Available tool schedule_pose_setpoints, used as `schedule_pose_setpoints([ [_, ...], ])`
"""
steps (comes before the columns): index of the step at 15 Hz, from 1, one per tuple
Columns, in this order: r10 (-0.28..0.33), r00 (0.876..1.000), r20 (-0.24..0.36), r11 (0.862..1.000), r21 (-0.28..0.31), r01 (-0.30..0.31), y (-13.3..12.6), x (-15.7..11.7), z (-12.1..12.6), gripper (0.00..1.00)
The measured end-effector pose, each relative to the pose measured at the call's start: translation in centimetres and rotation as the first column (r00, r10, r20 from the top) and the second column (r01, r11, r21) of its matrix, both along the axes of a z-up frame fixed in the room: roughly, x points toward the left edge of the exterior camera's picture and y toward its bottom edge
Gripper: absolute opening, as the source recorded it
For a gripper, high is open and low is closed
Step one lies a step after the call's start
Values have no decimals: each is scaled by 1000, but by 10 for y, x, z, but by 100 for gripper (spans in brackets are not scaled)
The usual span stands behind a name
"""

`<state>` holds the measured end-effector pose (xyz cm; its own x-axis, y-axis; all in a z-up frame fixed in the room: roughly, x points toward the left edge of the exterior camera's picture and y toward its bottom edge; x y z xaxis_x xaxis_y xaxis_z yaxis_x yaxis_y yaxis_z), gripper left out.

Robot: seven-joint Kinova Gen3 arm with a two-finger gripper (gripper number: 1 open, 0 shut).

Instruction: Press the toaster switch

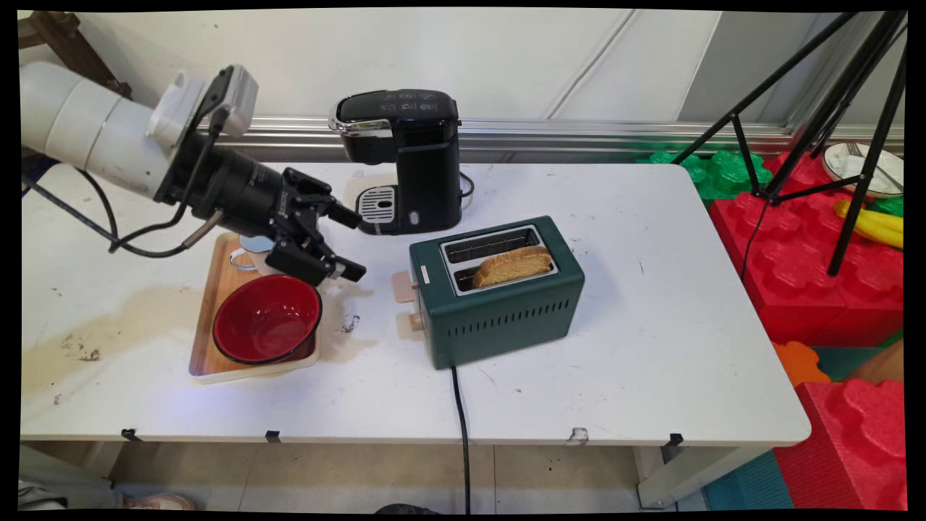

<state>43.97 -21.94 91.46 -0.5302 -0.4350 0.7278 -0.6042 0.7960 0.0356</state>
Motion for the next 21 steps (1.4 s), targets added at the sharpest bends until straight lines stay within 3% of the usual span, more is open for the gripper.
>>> schedule_pose_setpoints([
  [8, -13, 1000, 20, 1000, -13, 13, 5, 4, -27, 100],
  [9, -13, 1000, 21, 1000, -16, 13, 5, 5, -28, 0],
  [21, -23, 1000, 13, 1000, -20, 23, -1, -8, -45, 0],
])
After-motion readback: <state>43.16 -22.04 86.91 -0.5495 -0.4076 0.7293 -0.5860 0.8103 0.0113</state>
